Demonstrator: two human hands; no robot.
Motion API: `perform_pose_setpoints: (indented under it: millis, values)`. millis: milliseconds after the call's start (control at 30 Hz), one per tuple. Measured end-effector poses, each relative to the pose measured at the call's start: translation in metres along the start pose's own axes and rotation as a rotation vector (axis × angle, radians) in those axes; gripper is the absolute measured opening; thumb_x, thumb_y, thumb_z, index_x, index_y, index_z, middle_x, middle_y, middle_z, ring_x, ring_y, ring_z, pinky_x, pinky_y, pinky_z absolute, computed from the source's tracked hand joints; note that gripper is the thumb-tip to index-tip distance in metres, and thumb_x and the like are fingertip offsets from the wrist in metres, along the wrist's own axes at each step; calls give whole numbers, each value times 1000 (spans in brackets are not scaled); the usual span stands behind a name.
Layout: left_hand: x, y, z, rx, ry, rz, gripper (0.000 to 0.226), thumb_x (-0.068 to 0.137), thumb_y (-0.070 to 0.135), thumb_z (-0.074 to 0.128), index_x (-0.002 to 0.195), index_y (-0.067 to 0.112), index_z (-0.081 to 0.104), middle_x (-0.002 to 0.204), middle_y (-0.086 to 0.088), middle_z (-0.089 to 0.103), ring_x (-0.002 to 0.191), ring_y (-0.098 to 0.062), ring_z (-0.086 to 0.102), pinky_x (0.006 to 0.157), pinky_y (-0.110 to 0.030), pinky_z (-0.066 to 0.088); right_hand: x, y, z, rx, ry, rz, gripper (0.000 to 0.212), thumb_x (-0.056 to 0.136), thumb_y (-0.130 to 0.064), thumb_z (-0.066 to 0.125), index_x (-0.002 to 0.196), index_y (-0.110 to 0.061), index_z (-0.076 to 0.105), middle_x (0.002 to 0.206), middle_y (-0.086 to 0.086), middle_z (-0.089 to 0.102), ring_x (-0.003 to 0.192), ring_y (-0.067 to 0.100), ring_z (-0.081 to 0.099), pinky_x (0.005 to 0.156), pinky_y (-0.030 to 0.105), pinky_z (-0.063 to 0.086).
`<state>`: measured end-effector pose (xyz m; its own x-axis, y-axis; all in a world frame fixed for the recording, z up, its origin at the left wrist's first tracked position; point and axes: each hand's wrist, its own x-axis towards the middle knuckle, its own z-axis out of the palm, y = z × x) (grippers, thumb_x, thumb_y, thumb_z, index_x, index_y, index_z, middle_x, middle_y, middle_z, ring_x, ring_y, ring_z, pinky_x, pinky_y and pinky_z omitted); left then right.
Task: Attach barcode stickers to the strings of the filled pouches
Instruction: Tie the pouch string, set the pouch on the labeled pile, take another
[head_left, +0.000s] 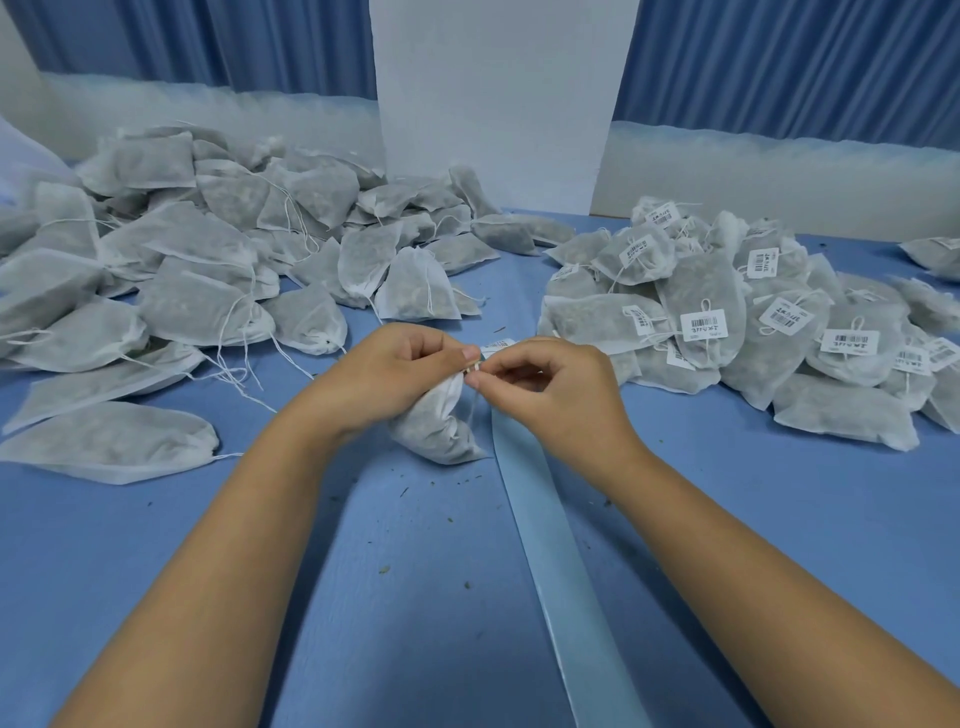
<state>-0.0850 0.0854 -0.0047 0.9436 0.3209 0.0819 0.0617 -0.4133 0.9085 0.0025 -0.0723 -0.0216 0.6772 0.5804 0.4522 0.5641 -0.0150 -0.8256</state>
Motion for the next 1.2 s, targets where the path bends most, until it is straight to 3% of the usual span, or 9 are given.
perform_pose_setpoints:
  millis: [100, 233, 367, 467, 633, 700, 800, 1100, 1200]
  values:
    - [0, 1, 0, 1, 16, -11, 25, 92, 38, 66, 83, 18, 77, 59, 13, 59, 52, 4, 46, 50, -5, 34, 1, 0, -1, 41, -28, 59, 3, 79, -12, 80, 81, -12, 78, 78, -4, 74, 69, 4, 67, 68, 13, 49]
    - [0, -1, -4, 24, -39, -16, 25, 71, 50, 81, 86, 30, 75, 89, 12, 74, 81, 0, 63, 82, -19, 45, 4, 0, -6, 129, -58, 125, 2, 83, -10, 76, 82, -10, 78, 76, -5, 75, 68, 3, 67, 66, 15, 51]
    - [-4, 1, -2, 87, -143, -35, 19, 73, 42, 85, 88, 34, 75, 56, 15, 60, 53, -6, 44, 61, -18, 36, 5, -3, -7, 168, -85, 129, 7, 84, -8, 74, 79, -12, 76, 78, 0, 76, 75, 12, 71, 78, 27, 58]
    - [-3, 2, -2, 97, -88, -22, 9, 80, 38, 80, 82, 29, 78, 87, -12, 72, 73, -9, 54, 75, -26, 39, 6, -5, -8, 217, -91, 146, 10, 85, -6, 72, 79, -14, 75, 77, 1, 75, 74, 11, 70, 77, 25, 57]
    - [-4, 4, -1, 99, -84, 12, 10, 87, 32, 73, 79, 32, 80, 89, 3, 77, 84, -11, 66, 86, -22, 45, 10, -9, -12, 371, -1, 270, 14, 89, -8, 67, 78, -17, 70, 73, -5, 68, 69, 7, 63, 65, 20, 52]
    - [-4, 4, 1, 72, -92, 33, 14, 90, 29, 70, 79, 28, 80, 85, 10, 77, 81, 3, 67, 76, -7, 44, 11, -10, -14, 423, 34, 317, 16, 90, -8, 65, 77, -18, 67, 71, -6, 66, 66, 7, 62, 62, 19, 51]
    - [-5, 6, 5, 51, -93, 48, 14, 93, 25, 67, 84, 24, 78, 73, 8, 75, 65, 9, 59, 63, -2, 38, 13, -11, -15, 495, 69, 366, 16, 90, -9, 63, 77, -18, 65, 69, -4, 64, 62, 9, 60, 58, 19, 49]
    - [-6, 7, 11, 45, -60, 84, 17, 96, 23, 64, 82, 23, 74, 60, 6, 67, 57, -1, 55, 61, -9, 40, 14, -7, -15, 466, 41, 382, 12, 90, -9, 64, 80, -11, 67, 63, -6, 63, 60, 5, 59, 58, 17, 50]
    - [-4, 5, 13, 29, 17, 117, 9, 83, 37, 77, 87, 30, 73, 73, 5, 71, 73, -23, 66, 74, -27, 45, 12, -5, -12, 450, -46, 327, 9, 91, -8, 64, 84, -8, 68, 67, -4, 67, 63, 5, 62, 62, 17, 51]
